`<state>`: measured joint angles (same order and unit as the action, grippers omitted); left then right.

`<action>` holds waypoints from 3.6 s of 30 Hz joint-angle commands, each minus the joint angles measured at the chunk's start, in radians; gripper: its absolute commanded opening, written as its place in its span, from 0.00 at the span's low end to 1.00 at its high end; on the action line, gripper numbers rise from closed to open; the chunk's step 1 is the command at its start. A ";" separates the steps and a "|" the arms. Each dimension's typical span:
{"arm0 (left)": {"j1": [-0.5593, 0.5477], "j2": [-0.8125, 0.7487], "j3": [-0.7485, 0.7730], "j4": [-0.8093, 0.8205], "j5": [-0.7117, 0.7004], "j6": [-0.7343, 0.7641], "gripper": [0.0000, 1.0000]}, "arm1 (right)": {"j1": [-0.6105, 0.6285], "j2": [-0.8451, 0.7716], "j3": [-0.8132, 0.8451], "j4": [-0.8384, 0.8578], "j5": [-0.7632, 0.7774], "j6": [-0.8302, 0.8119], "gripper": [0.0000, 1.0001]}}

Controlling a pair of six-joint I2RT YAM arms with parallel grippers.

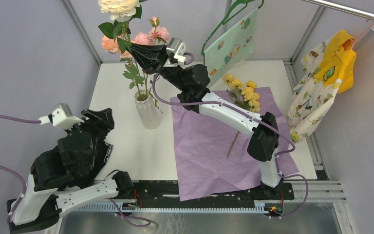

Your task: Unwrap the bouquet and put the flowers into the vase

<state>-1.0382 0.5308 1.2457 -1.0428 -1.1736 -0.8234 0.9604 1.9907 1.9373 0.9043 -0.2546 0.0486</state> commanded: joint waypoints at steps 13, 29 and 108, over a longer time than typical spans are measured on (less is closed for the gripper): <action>0.002 -0.023 0.033 0.006 -0.038 0.015 0.67 | 0.001 0.057 -0.063 0.080 0.032 0.055 0.00; 0.003 -0.007 0.023 0.011 -0.017 -0.003 0.67 | 0.003 -0.054 -0.444 0.176 0.062 0.105 0.25; 0.002 0.141 -0.003 0.187 0.177 0.096 0.66 | -0.701 -0.175 -0.919 -1.022 0.595 0.319 0.56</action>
<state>-1.0382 0.6586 1.2331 -0.8696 -0.9859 -0.7528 0.2787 1.7828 0.9962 -0.1665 0.4019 0.3557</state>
